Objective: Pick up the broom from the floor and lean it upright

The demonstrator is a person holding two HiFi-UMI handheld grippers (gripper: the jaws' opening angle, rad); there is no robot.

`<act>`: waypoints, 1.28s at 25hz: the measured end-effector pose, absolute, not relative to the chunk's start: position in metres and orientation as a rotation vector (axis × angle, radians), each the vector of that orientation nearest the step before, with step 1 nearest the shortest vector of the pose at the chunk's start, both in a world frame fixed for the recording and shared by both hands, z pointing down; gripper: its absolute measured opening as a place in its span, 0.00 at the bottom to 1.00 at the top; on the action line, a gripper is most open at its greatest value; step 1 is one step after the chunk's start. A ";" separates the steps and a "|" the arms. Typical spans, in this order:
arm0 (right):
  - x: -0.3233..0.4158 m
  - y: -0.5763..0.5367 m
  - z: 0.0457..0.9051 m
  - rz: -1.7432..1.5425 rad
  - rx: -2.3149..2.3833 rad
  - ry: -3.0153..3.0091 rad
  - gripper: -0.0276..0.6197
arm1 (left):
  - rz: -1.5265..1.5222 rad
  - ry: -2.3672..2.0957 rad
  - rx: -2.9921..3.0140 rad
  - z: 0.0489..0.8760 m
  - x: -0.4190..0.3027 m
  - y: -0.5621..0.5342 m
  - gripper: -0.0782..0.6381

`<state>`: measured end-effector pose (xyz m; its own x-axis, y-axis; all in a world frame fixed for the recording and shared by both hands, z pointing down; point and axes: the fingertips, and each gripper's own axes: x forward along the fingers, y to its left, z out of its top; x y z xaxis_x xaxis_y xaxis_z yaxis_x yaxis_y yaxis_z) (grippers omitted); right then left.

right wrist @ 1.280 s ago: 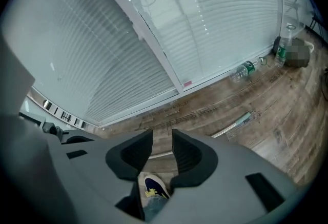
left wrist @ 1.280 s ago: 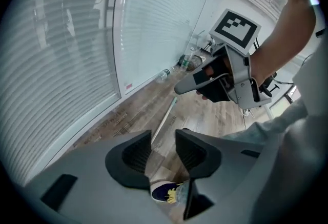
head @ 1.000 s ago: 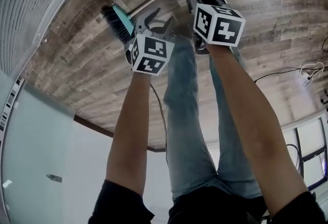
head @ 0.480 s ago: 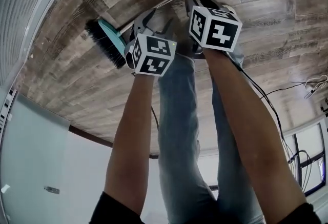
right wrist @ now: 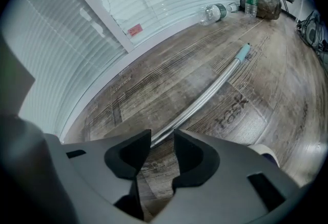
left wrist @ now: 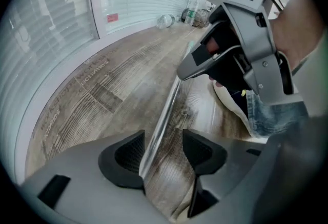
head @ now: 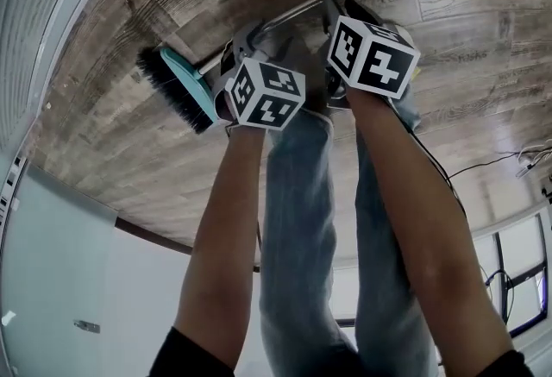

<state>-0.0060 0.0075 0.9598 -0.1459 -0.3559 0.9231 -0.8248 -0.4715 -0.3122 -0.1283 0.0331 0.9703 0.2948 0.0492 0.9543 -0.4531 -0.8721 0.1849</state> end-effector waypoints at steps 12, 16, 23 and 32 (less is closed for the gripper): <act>0.026 -0.001 0.981 1.686 1.863 -1.214 0.27 | 1.803 -0.230 2.198 0.998 -0.097 0.030 0.40; 0.028 -0.001 0.986 1.705 1.899 -1.180 0.27 | 1.885 -0.222 2.186 1.004 -0.101 0.026 0.34; 0.029 -0.001 0.989 1.724 1.872 -1.062 0.29 | 1.872 -0.212 2.155 1.006 -0.101 0.025 0.31; 0.034 0.005 1.003 2.071 1.827 -0.868 0.33 | 1.765 -0.243 2.211 1.005 -0.101 0.022 0.29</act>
